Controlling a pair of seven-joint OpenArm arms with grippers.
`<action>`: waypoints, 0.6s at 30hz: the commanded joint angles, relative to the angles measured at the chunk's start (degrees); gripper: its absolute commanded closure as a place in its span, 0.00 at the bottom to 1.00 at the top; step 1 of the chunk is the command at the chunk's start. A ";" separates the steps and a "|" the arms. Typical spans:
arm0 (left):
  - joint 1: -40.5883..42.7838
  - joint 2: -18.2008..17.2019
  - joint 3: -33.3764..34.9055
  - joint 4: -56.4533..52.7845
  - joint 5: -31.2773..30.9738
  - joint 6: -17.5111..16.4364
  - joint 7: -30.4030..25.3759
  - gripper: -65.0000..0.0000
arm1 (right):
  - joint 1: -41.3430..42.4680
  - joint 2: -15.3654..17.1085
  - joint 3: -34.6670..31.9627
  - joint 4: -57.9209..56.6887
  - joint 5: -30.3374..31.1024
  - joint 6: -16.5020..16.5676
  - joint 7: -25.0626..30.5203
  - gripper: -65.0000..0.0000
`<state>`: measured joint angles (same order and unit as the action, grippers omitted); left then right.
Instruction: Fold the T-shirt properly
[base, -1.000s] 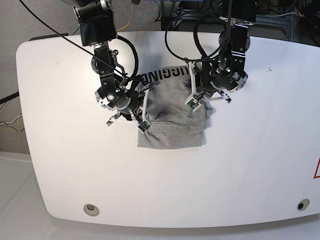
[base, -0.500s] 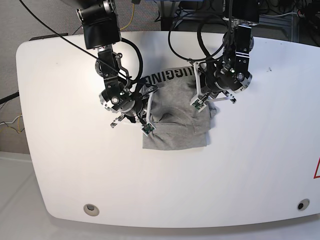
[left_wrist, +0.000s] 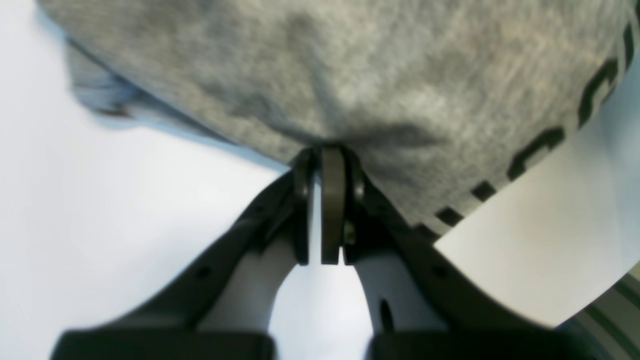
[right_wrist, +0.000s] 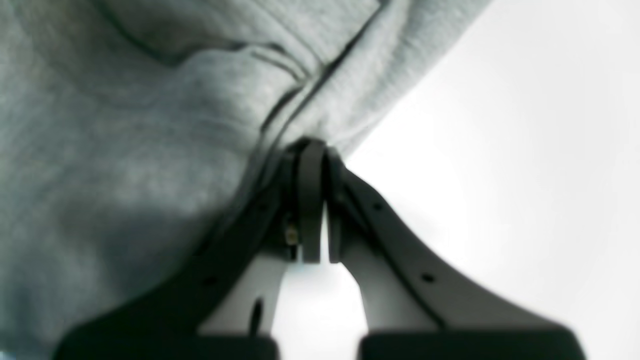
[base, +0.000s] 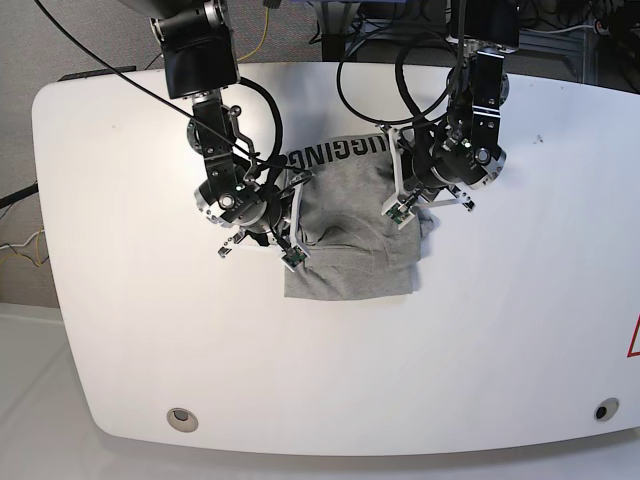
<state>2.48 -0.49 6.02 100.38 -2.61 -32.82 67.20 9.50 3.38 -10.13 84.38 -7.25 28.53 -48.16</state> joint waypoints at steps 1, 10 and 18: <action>-1.91 0.18 -0.18 2.87 -0.51 0.07 1.06 0.99 | 1.45 1.33 0.42 4.28 -0.01 -0.18 -1.29 1.00; -4.55 0.18 -3.87 6.65 -0.42 0.07 4.84 0.99 | 1.10 3.70 3.84 13.16 -0.01 -0.09 -7.18 1.00; -4.63 -1.66 -6.59 7.89 -0.51 -0.02 4.76 0.99 | -2.33 7.83 6.48 18.70 0.08 0.08 -9.64 1.00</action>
<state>-1.54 -1.15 -0.40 106.41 -2.57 -32.82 72.64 7.77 9.58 -3.95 101.03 -7.31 28.67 -58.19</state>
